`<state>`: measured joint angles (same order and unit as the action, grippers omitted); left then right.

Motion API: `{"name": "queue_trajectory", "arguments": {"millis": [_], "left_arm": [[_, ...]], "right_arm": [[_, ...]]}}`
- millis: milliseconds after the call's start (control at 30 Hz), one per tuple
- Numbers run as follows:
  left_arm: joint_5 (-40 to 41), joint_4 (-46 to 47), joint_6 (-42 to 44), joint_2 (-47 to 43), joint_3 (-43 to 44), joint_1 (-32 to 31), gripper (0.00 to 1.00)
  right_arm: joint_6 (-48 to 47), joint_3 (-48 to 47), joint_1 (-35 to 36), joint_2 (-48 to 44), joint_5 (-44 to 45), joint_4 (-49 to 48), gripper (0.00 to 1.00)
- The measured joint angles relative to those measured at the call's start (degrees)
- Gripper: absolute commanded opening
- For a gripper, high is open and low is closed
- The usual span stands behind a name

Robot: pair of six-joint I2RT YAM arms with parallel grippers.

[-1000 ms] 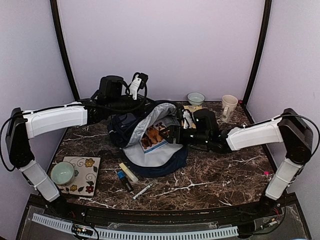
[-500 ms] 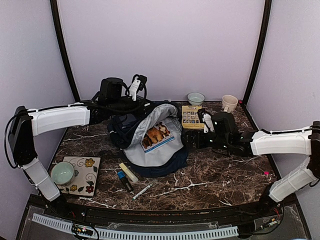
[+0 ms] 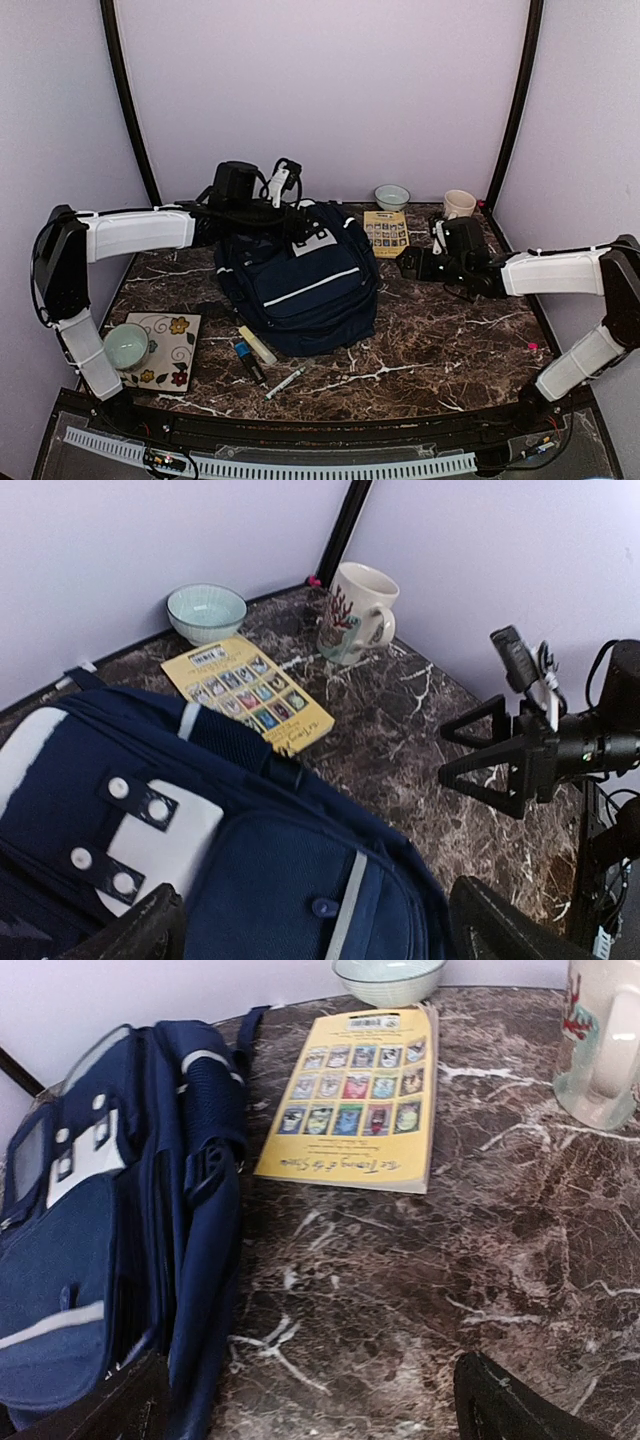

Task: Pack the student bag
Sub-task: Place the largest pocket of the bag in the student bag, then pick up the book from the center of the board.

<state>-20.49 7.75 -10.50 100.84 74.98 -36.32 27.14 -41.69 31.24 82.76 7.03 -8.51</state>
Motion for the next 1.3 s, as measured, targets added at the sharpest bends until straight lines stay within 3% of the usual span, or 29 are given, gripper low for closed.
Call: {"name": "queue_trajectory", "arguments": {"millis": [267,467,700,933,1300], "left_arm": [[2.2,-0.3,0.6,3.0,9.8,0.2,0.95],[1.7,-0.2,-5.0,14.8,19.2,0.2,0.95],[0.0,0.3,-15.5,29.9,28.9,1.7,0.86],[-4.2,0.5,-23.3,41.8,39.0,3.5,0.78],[-8.4,5.2,-30.3,45.4,40.9,4.3,0.69]], "right_arm": [[2.3,-7.3,-5.9,12.5,-3.7,-1.2,0.95],[5.1,-15.1,-9.8,22.7,-7.8,-3.0,0.89],[7.5,-23.1,-12.6,31.2,-11.6,-3.2,0.83],[8.9,-29.7,-14.6,37.9,-15.8,-3.8,0.60],[10.8,-33.0,-15.5,42.3,-27.0,-7.6,0.37]]}}
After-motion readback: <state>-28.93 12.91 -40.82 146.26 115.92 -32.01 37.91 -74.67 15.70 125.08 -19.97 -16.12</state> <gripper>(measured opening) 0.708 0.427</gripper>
